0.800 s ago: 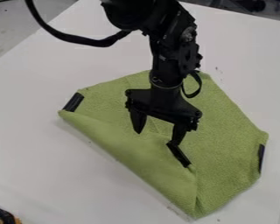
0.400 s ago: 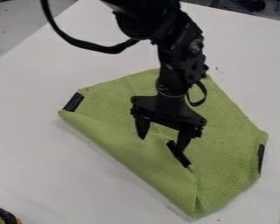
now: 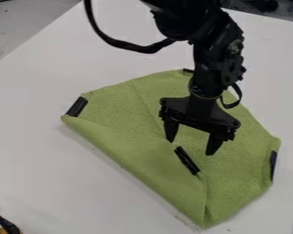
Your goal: Move the cloth to the left of the table
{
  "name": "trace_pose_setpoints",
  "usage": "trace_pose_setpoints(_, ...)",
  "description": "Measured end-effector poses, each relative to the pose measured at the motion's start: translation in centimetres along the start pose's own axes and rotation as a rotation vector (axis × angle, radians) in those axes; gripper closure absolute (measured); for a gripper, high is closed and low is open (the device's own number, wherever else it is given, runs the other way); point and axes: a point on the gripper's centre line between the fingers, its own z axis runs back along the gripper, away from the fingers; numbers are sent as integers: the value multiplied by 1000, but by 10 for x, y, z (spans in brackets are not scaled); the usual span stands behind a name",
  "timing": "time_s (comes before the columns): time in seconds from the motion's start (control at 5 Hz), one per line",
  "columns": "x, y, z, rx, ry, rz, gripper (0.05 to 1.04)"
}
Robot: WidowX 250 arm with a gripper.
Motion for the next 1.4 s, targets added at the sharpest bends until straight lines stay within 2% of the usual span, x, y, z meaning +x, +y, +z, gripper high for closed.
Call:
trace_pose_setpoints(0.2,-1,-4,-9,-16,-6,23,83)
trace_pose_setpoints(0.4,-10,-2,-15,-17,11,37,83)
trace_pose_setpoints(0.8,-22,6,-13,18,31,66,85)
trace_pose_setpoints(1.0,-26,6,-14,31,31,67,120)
trace_pose_setpoints(1.2,-29,6,-17,18,19,75,389)
trace_pose_setpoints(1.4,-29,6,-17,12,9,69,710)
